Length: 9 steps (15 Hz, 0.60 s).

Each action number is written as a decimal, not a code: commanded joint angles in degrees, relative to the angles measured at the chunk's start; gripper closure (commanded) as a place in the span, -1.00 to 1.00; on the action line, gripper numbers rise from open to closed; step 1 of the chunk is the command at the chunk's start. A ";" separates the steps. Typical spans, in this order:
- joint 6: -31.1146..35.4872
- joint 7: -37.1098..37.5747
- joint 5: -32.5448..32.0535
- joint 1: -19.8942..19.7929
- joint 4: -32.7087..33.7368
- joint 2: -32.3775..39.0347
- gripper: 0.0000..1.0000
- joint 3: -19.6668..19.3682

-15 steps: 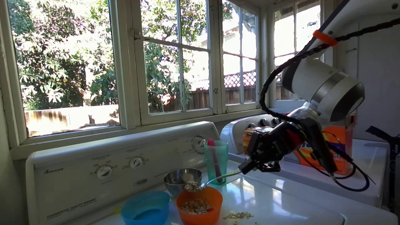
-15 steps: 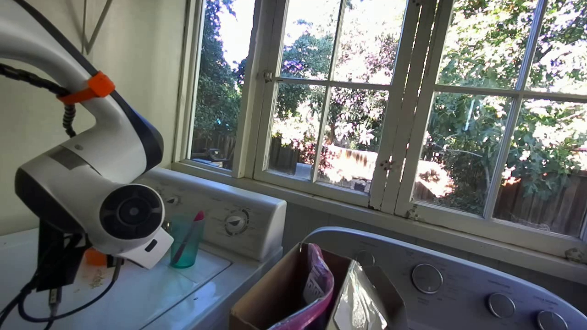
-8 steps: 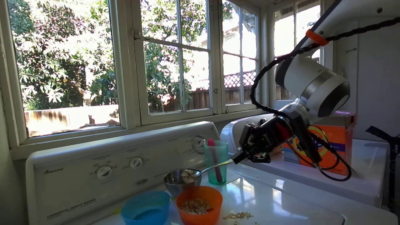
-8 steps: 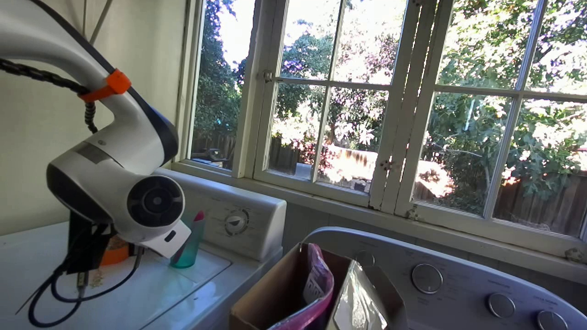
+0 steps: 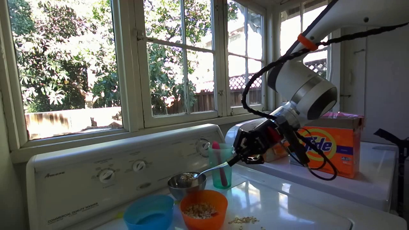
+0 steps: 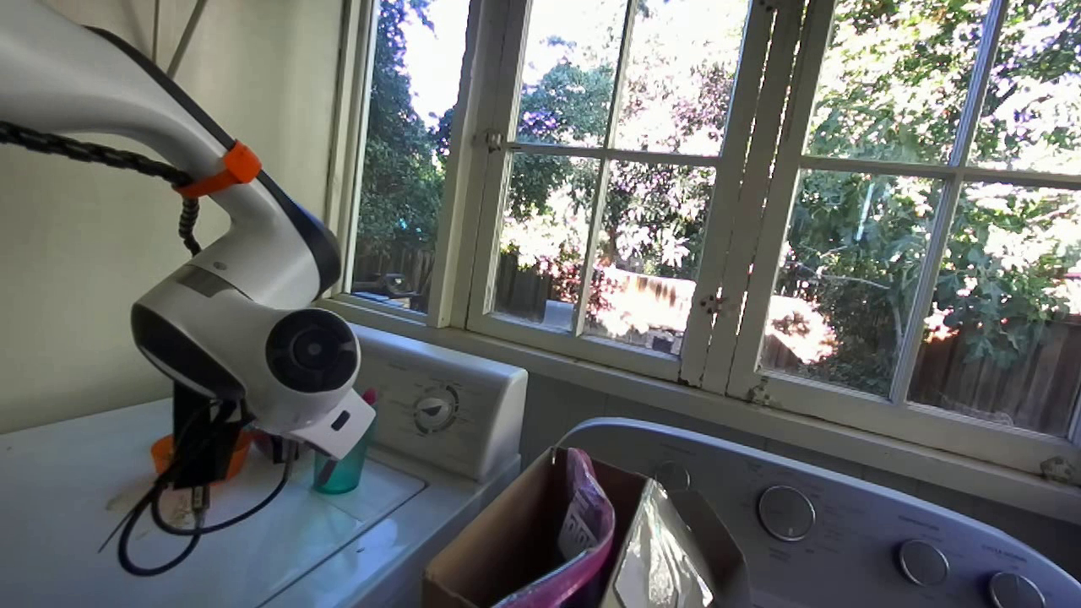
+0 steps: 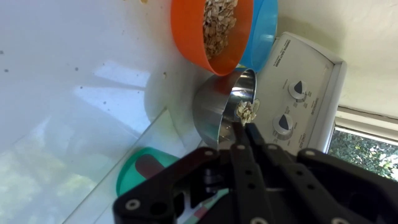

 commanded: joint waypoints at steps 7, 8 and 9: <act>1.04 -19.47 -10.98 0.14 -0.18 -0.18 0.98 1.19; 1.90 -22.16 -11.04 0.09 -0.38 -0.54 0.98 1.37; 2.70 -24.75 -10.53 0.01 -0.55 -0.93 0.98 1.61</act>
